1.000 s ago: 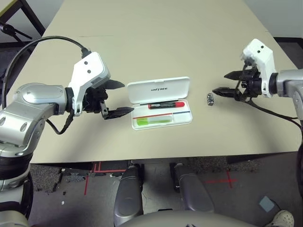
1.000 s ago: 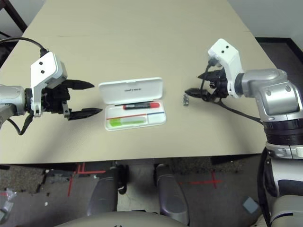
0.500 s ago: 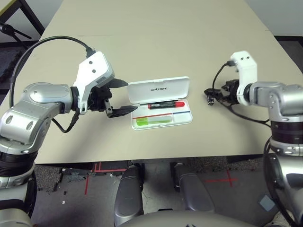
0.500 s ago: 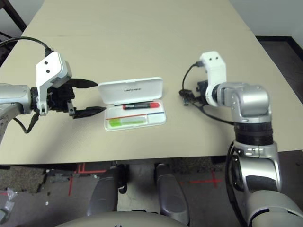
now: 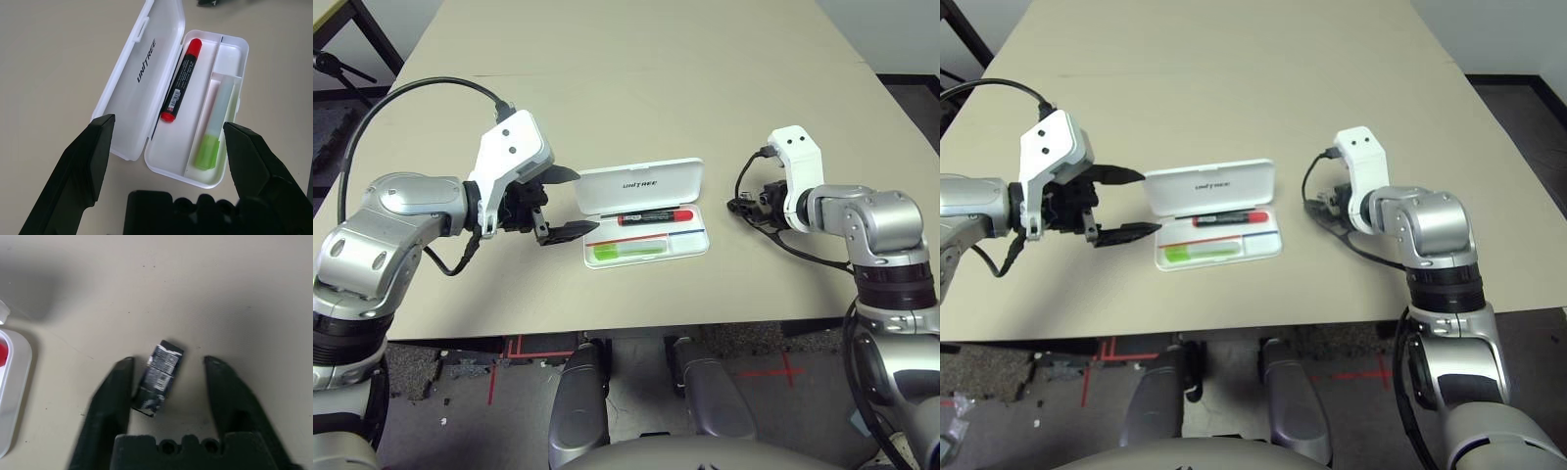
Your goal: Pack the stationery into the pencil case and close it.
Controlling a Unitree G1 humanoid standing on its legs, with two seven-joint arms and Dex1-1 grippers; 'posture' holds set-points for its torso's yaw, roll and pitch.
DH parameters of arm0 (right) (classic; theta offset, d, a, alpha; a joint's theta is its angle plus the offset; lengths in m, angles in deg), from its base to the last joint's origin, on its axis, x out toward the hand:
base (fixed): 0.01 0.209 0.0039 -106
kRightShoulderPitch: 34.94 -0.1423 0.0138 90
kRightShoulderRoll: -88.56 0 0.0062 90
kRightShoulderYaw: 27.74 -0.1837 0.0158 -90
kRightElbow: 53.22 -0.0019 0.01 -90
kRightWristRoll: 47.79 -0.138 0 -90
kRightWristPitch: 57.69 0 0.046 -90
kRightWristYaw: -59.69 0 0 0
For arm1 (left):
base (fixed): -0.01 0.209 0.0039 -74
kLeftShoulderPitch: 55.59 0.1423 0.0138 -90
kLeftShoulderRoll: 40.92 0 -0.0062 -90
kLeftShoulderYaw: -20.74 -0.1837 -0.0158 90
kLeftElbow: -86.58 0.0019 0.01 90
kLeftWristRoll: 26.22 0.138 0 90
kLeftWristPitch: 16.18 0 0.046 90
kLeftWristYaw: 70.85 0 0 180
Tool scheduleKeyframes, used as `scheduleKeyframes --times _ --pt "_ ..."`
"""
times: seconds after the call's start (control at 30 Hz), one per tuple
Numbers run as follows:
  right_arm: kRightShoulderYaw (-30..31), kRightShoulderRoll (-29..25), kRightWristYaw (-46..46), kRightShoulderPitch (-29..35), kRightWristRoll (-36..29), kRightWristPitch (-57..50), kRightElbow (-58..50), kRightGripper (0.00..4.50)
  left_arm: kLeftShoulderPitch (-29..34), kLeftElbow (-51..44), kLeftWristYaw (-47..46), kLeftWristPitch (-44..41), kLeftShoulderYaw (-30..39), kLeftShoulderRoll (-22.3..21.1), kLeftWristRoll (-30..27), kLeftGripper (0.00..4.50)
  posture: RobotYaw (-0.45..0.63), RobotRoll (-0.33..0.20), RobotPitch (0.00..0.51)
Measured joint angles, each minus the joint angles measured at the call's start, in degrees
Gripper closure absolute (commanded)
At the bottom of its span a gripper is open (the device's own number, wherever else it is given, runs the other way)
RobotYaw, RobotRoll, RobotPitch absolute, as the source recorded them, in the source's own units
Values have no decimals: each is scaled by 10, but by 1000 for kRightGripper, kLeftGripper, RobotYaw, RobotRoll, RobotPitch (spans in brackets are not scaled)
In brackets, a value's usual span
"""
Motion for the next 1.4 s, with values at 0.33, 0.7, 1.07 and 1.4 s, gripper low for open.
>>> scheduleKeyframes --times 0.33,0.7,1.07,1.4 --pt "30 -73 73 -10 -21 41 13 4202 -1 0 -1 0 -4 0 1 0 -85 0 211" --pt "83 -235 423 -13 -39 401 35 4202 -2 1 -7 0 -5 0 2 0 -81 0 210" --pt "131 -207 526 -30 4 576 58 4202 -2 1 -8 0 -5 0 2 0 -68 0 216" --pt "180 -149 529 -31 53 653 60 4202 -2 1 -9 0 -5 -1 5 0 -62 0 216"
